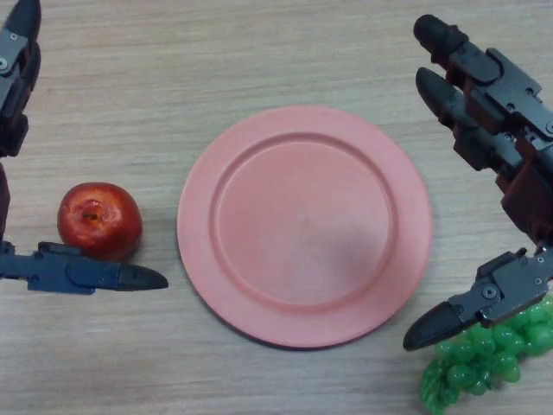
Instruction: Pick up the red apple and place it on the plate
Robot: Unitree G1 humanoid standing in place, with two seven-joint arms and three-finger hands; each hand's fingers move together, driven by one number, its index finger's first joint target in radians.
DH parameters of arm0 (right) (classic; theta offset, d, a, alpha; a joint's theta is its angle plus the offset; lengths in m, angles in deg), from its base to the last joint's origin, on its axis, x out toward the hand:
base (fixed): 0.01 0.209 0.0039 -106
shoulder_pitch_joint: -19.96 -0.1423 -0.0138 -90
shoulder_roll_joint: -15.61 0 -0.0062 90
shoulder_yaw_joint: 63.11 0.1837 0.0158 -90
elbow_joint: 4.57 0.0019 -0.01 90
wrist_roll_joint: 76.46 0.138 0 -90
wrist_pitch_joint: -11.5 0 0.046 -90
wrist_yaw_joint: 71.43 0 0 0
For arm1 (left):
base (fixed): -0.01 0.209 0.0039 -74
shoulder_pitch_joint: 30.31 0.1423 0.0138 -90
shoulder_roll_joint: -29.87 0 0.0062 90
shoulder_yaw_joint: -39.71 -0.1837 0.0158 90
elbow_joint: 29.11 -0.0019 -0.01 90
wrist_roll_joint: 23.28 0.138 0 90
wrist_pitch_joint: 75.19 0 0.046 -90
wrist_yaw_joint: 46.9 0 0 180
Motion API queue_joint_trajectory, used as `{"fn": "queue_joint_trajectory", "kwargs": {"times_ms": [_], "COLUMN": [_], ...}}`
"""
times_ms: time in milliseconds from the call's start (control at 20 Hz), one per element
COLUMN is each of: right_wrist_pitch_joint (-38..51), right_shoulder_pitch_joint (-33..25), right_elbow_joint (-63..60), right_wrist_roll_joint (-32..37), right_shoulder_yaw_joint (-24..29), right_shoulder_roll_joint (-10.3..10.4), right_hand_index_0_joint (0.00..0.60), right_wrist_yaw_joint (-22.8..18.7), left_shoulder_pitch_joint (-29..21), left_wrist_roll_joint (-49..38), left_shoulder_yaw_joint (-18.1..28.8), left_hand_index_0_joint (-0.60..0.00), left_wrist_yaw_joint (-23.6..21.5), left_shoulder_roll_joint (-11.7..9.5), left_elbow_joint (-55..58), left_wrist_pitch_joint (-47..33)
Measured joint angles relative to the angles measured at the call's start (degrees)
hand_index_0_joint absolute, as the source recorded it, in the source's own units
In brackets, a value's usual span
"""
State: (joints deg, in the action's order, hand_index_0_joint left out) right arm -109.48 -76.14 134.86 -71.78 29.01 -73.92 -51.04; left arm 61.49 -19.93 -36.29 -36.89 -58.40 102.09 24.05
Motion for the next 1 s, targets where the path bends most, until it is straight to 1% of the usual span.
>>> {"fn": "queue_joint_trajectory", "kwargs": {"times_ms": [150, 350, 500, 600, 700, 800, 900, 950, 1000], "right_wrist_pitch_joint": [0.13, 0.94, 0.95, 1.22, 1.43, 1.9, 2.89, 3.32, 3.39], "right_shoulder_pitch_joint": [1.46, 2.12, 2.16, 2.77, 2.94, 2.73, 1.78, 1.36, 1.37], "right_elbow_joint": [0.84, 0.42, 0.42, 0.41, -0.49, -1.89, -2.95, -3.58, -3.64], "right_wrist_roll_joint": [0.11, 0.15, 0.14, 0.13, 0.12, 0.04, -0.07, -0.07, -0.06], "right_shoulder_yaw_joint": [0.39, 2.71, 2.4, 2.31, 1.79, 1.56, 1.39, 1.07, 1.06], "right_shoulder_roll_joint": [0.0, -0.02, -0.02, 0.01, 0.03, 0.06, 0.07, 0.08, 0.09], "right_hand_index_0_joint": [0.0, 0.0, 0.0, 0.0, 0.0, 0.0, 0.0, 0.0, 0.0], "right_wrist_yaw_joint": [1.18, 1.42, 1.42, 1.4, 1.36, 1.35, 1.3, 0.99, 0.91], "left_shoulder_pitch_joint": [-0.57, -0.59, -0.32, 0.94, 1.24, 0.98, 0.82, 0.4, 0.32], "left_wrist_roll_joint": [-0.02, -0.07, -0.05, 0.03, 0.02, -0.06, -0.24, -3.18, -5.72], "left_shoulder_yaw_joint": [0.01, -0.07, -0.31, -0.53, -0.12, 1.9, 5.72, 7.32, 7.55], "left_hand_index_0_joint": [0.0, 0.0, 0.0, 0.0, 0.0, 0.0, 0.0, 0.0, 0.0], "left_wrist_yaw_joint": [0.02, 0.54, 0.57, 1.11, 1.74, 2.94, 3.54, 3.59, 3.88], "left_shoulder_roll_joint": [-0.05, -0.05, -0.04, 0.12, 0.12, -0.3, -0.62, -1.53, -2.4], "left_elbow_joint": [-0.95, -0.95, -0.95, -1.43, -4.09, -6.97, -11.97, -15.21, -16.81], "left_wrist_pitch_joint": [0.06, 0.78, 1.16, 1.01, 0.51, -0.51, -4.77, -5.27, -5.25]}}
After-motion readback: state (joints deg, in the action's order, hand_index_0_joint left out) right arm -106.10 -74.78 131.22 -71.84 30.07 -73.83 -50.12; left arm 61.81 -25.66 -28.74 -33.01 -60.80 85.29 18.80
